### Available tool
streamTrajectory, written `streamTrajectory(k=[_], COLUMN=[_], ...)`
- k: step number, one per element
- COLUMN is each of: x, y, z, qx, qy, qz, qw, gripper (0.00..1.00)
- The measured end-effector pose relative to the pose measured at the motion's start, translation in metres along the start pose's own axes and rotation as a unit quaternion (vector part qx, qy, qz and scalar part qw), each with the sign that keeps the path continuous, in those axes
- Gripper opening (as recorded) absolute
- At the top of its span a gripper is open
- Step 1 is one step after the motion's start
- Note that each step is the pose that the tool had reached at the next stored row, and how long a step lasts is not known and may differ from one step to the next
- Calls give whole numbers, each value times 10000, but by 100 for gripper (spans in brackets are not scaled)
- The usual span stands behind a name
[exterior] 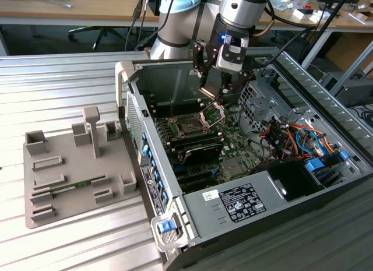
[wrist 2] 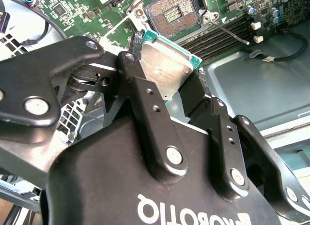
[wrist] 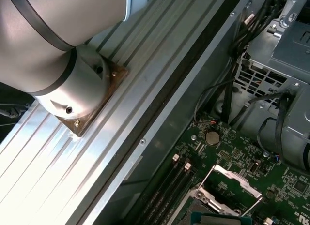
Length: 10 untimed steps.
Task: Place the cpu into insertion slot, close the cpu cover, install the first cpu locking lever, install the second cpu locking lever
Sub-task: 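Place the cpu into insertion slot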
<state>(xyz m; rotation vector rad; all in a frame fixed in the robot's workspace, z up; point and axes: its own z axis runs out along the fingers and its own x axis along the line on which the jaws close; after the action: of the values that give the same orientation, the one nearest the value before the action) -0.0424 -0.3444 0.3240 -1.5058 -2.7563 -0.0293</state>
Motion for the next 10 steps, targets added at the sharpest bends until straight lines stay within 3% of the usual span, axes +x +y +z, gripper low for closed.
streamTrajectory(k=[10], x=[0], y=[0], z=[2], qx=[0], qy=[-1], qz=[56], qw=[10000], gripper=[54])
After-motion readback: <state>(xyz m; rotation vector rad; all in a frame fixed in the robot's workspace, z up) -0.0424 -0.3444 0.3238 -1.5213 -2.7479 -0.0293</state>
